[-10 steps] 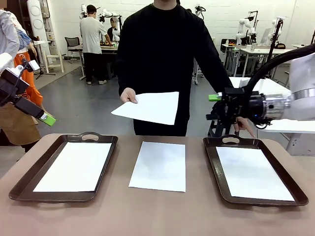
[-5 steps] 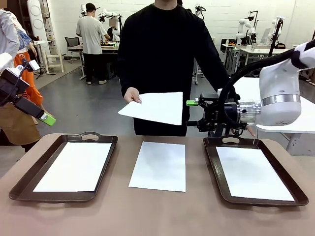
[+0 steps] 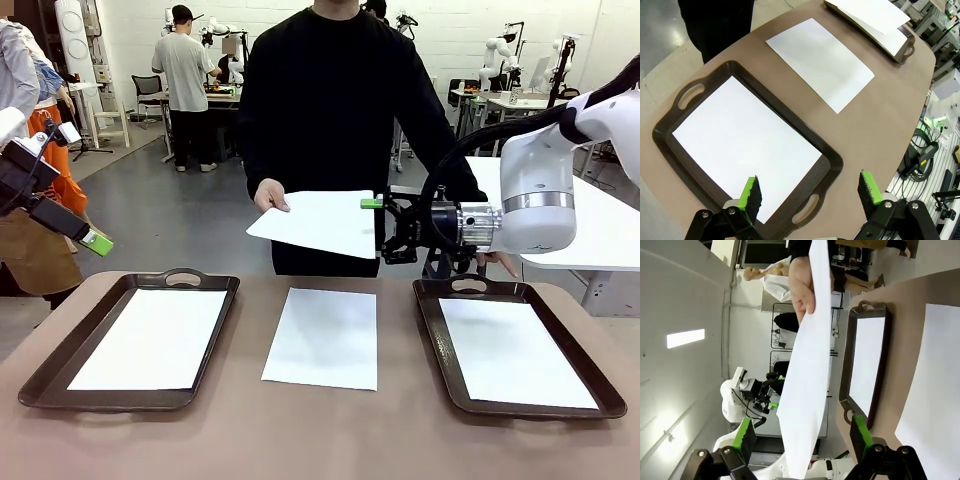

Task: Sort the A4 documents.
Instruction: Receive the A4 Paper, then place the A4 Paper in the designated Handle tray.

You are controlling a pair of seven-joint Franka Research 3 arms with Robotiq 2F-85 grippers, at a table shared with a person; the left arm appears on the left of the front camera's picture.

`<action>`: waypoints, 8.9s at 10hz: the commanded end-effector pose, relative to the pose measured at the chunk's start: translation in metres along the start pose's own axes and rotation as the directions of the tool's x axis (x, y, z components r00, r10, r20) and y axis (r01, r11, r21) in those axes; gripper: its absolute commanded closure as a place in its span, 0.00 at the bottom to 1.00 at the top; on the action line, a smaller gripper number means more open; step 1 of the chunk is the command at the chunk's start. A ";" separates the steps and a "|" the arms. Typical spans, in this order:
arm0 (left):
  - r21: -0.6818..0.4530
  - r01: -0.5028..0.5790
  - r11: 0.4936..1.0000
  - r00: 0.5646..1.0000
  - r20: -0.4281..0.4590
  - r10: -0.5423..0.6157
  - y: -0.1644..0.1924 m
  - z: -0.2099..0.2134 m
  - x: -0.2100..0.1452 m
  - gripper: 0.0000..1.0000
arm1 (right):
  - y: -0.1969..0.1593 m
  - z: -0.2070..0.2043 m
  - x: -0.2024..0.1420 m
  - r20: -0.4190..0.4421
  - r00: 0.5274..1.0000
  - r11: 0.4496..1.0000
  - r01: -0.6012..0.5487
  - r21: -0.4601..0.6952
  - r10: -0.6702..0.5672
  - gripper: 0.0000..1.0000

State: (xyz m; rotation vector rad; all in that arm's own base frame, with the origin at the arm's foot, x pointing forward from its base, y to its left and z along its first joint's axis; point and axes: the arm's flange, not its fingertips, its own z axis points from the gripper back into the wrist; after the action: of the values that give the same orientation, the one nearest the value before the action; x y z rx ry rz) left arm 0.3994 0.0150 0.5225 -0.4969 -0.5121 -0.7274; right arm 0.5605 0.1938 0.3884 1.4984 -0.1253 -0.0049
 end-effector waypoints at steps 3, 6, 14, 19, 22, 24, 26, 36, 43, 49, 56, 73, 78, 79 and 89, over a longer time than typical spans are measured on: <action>-0.004 0.007 1.000 1.000 0.003 -0.007 0.001 0.001 -0.001 0.00 | -0.003 -0.013 0.016 0.031 0.998 0.998 0.056 0.020 -0.057 0.00; -0.004 0.007 1.000 1.000 0.003 -0.007 0.001 0.001 -0.001 0.00 | 0.002 -0.015 0.023 0.035 0.998 0.997 0.056 0.047 -0.057 0.02; -0.004 0.007 1.000 1.000 0.003 -0.007 0.001 0.001 -0.001 0.00 | -0.004 -0.015 0.024 0.025 0.995 0.994 0.096 0.042 -0.097 0.72; -0.004 0.007 1.000 1.000 0.003 -0.007 0.001 0.001 -0.001 0.00 | -0.009 -0.016 0.021 0.010 0.993 0.993 0.116 0.033 -0.116 1.00; -0.004 0.007 1.000 1.000 0.003 -0.007 0.001 0.001 -0.001 0.00 | -0.013 -0.017 0.020 0.003 0.993 0.992 0.120 0.028 -0.121 1.00; -0.004 0.007 1.000 1.000 0.003 -0.007 0.001 0.001 -0.001 0.00 | -0.006 -0.015 0.015 -0.069 0.995 0.996 0.073 0.042 -0.070 1.00; -0.004 0.007 1.000 1.000 0.003 -0.007 0.001 0.001 -0.001 0.00 | -0.012 -0.012 0.016 0.004 0.995 0.995 0.098 0.026 -0.098 1.00; -0.004 0.007 1.000 1.000 0.003 -0.007 0.001 0.001 -0.001 0.00 | -0.012 -0.012 0.016 0.004 0.995 0.995 0.098 0.026 -0.098 1.00; -0.004 0.007 1.000 1.000 0.003 -0.007 0.001 0.001 -0.001 0.00 | -0.012 -0.012 0.016 0.004 0.995 0.995 0.098 0.026 -0.098 1.00; -0.004 0.007 1.000 1.000 0.003 -0.007 0.001 0.001 -0.001 0.00 | -0.011 -0.009 0.016 -0.008 0.996 0.995 0.093 0.031 -0.092 0.99; -0.004 0.007 1.000 1.000 0.003 -0.007 0.001 0.001 -0.001 0.00 | 0.035 0.211 -0.018 -0.164 0.986 0.999 -0.006 0.051 0.014 0.99; -0.004 0.007 1.000 1.000 0.003 -0.007 0.001 0.001 -0.001 0.00 | -0.089 0.282 -0.043 -0.031 0.999 0.990 0.014 -0.142 -0.018 0.99; -0.004 0.007 1.000 1.000 0.003 -0.007 0.001 0.001 -0.001 0.00 | -0.118 0.292 -0.039 -0.024 1.000 0.979 -0.004 -0.205 -0.001 0.99; -0.004 0.007 1.000 1.000 0.003 -0.007 0.001 0.001 -0.001 0.00 | -0.123 0.298 -0.037 -0.026 1.000 0.974 -0.005 -0.225 -0.001 0.99; -0.004 0.007 1.000 1.000 0.003 -0.007 0.001 0.001 -0.001 0.00 | -0.127 0.317 -0.030 -0.021 1.000 0.926 -0.027 -0.377 0.020 0.99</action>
State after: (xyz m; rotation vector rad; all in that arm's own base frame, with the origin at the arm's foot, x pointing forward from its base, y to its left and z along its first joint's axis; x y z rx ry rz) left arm 0.3994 0.0153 0.5227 -0.4960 -0.5122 -0.7267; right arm 0.5132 -0.1317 0.2785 1.1437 -0.1241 -0.0200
